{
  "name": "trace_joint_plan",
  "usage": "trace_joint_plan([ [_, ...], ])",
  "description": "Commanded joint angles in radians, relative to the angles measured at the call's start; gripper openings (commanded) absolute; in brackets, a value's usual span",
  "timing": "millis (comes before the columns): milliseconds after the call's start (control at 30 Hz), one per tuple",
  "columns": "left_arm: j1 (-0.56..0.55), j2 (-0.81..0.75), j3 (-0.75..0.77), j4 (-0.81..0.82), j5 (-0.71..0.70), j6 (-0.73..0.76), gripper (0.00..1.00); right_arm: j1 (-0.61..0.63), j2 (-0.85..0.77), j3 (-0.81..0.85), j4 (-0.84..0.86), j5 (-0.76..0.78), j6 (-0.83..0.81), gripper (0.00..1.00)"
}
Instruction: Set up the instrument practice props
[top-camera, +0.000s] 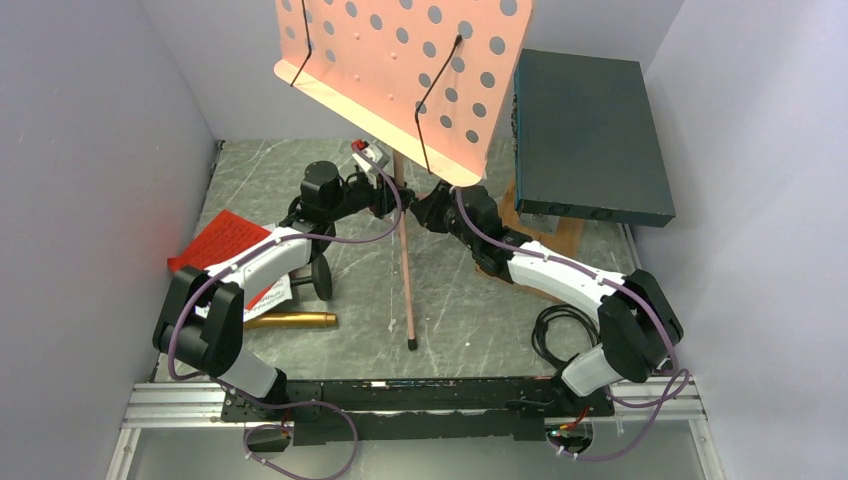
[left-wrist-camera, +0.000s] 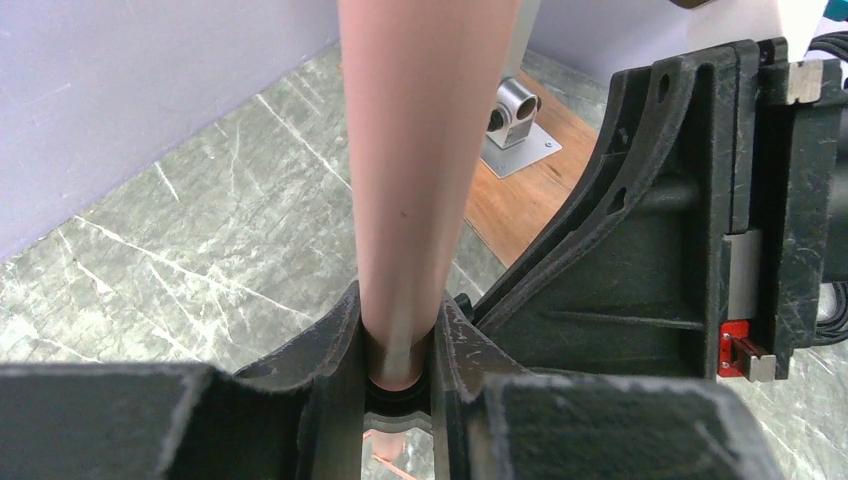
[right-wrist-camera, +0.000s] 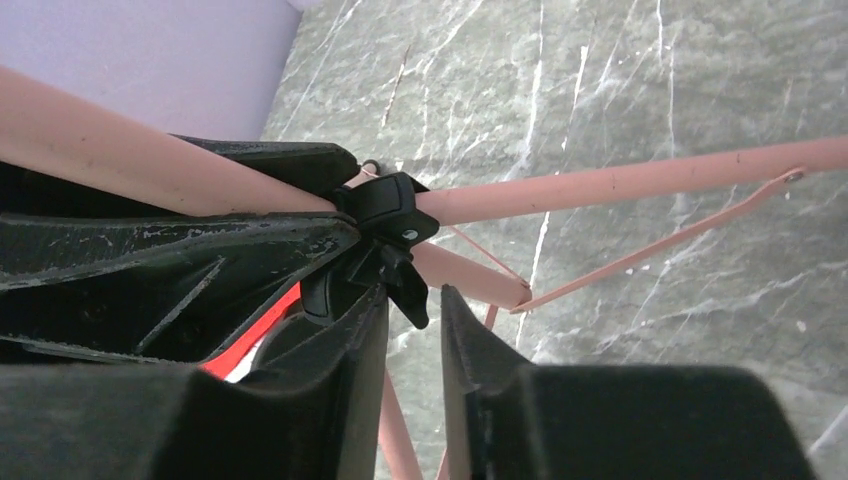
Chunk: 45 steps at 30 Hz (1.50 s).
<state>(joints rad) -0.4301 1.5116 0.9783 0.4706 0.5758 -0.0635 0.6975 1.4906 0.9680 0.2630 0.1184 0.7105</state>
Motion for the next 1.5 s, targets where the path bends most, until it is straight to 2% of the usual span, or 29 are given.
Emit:
trace_joint_plan([
  [0,-0.013,-0.037,0.020,0.043,0.112,-0.115,0.00,-0.041,0.000,0.026,-0.069,0.218,0.016,0.30],
  [300,-0.011,-0.042,0.027,0.049,0.127,-0.131,0.00,-0.033,-0.057,-0.013,-0.006,0.215,-0.142,0.53],
  [400,-0.009,-0.047,0.028,0.057,0.140,-0.144,0.00,-0.034,-0.060,-0.008,0.009,0.236,-0.149,0.57],
  [667,-0.009,-0.054,0.022,0.062,0.135,-0.150,0.00,-0.033,-0.022,0.041,-0.007,0.230,-0.168,0.59],
  [867,-0.007,-0.054,0.025,0.061,0.137,-0.149,0.00,-0.033,0.010,0.048,-0.035,0.256,-0.165,0.55],
  [1033,-0.006,-0.049,0.028,0.060,0.137,-0.153,0.00,-0.015,0.015,0.009,0.022,0.210,-0.210,0.55],
  [1233,-0.004,-0.051,0.029,0.052,0.128,-0.145,0.00,0.046,-0.059,-0.044,0.045,0.261,-0.464,0.62],
  [1367,-0.004,-0.071,0.015,0.063,0.105,-0.141,0.00,0.046,-0.112,-0.209,0.306,0.146,-0.785,0.70],
  [1467,-0.002,-0.073,0.019,0.059,0.106,-0.145,0.00,0.046,-0.147,-0.322,0.463,-0.026,-1.050,0.71],
])
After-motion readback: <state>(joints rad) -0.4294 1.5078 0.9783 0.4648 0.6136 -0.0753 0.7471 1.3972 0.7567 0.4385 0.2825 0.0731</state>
